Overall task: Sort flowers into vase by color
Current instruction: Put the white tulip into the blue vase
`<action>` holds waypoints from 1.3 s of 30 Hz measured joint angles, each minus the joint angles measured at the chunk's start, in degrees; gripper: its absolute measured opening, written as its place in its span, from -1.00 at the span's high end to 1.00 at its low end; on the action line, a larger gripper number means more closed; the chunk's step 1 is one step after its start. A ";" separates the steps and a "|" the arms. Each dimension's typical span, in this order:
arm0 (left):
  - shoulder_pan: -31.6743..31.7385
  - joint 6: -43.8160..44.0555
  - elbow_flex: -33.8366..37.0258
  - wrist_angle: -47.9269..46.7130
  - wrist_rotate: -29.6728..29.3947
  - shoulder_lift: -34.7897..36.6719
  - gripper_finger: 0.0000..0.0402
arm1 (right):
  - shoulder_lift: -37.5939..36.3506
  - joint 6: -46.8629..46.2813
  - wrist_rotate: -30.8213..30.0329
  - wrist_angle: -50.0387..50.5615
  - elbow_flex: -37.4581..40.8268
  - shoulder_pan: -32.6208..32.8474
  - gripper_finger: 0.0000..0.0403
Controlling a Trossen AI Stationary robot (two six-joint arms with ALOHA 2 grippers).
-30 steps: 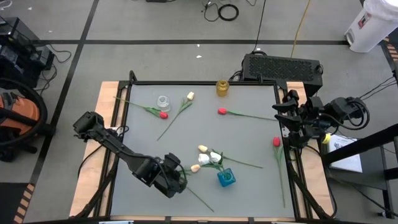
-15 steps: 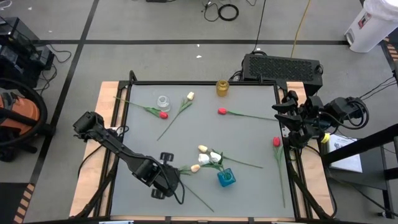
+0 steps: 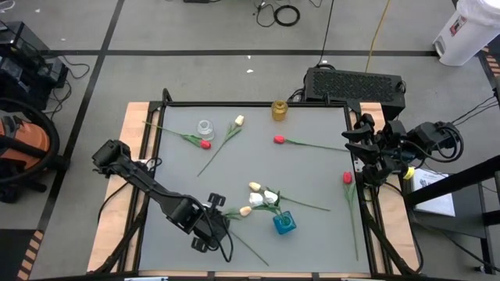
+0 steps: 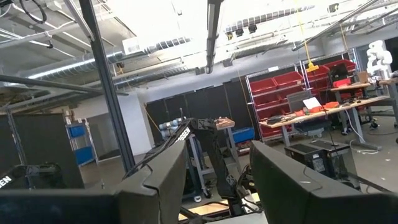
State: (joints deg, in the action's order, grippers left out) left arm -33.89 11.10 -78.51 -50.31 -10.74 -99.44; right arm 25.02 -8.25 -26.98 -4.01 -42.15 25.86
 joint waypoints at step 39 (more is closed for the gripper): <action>4.36 -6.92 1.94 4.83 6.92 -11.50 0.57 | 0.00 -0.04 0.00 0.01 0.00 0.01 0.16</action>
State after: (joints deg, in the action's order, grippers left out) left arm -29.52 4.19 -76.57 -45.48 -3.82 -110.93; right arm 25.02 -8.29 -26.98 -4.00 -42.15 25.87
